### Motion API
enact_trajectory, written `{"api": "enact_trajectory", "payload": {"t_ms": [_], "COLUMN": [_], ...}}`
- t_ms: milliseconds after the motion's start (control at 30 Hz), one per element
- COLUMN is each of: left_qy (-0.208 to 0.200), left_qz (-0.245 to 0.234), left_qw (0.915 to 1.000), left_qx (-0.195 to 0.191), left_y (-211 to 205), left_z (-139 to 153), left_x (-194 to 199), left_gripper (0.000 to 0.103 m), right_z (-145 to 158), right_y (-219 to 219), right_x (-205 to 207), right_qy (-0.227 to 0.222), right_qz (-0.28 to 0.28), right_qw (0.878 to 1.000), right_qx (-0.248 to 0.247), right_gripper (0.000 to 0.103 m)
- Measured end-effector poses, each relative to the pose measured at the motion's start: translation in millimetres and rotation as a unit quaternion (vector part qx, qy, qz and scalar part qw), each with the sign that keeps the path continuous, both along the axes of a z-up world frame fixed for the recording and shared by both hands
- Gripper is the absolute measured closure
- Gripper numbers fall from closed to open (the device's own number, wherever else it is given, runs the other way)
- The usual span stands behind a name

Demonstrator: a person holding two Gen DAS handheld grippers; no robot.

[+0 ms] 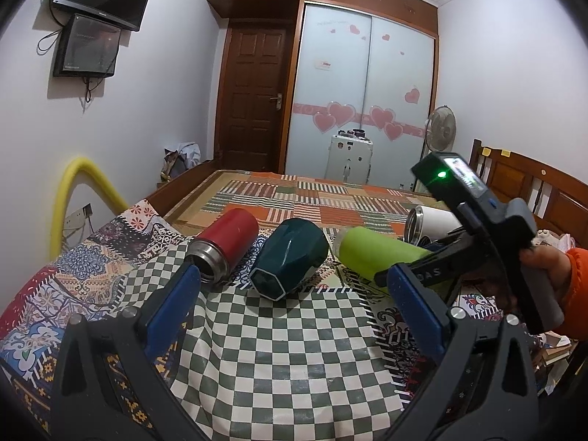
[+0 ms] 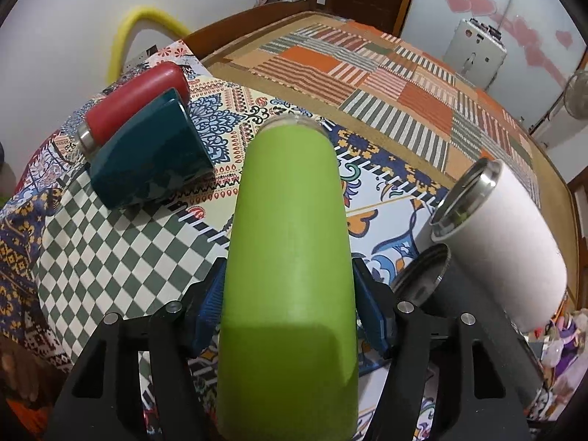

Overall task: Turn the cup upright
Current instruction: 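Lift the lime-green bottle with the right gripper off the bed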

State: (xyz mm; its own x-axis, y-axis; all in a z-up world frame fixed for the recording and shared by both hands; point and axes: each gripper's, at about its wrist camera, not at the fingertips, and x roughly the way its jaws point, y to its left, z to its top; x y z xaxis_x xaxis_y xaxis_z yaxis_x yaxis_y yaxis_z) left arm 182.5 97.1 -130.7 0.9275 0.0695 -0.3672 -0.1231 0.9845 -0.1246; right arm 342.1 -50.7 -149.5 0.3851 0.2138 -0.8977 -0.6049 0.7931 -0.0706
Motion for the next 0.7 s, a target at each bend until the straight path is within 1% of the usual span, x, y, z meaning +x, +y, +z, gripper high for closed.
{"api": "enact_trajectory", "payload": {"t_ms": [367, 700], "left_qy": [-0.005, -0.017], "left_qz": [0.001, -0.005], "left_qw": [1.0, 0.9996], "left_qx": [0.006, 0.022], "left_y": [-7, -21], "left_z": [8, 22], "left_x": [-7, -25], "left_gripper": [0.0, 0.0], "right_z": [30, 50], "right_y": [-12, -30], "right_x": [-32, -63], "right_qy": [-0.033, -0.067], "right_qz": [0.008, 0.0], "right_qw": [0.999, 0.995], "right_qx": [0.039, 0.069], "right_gripper": [0.041, 0.041]}}
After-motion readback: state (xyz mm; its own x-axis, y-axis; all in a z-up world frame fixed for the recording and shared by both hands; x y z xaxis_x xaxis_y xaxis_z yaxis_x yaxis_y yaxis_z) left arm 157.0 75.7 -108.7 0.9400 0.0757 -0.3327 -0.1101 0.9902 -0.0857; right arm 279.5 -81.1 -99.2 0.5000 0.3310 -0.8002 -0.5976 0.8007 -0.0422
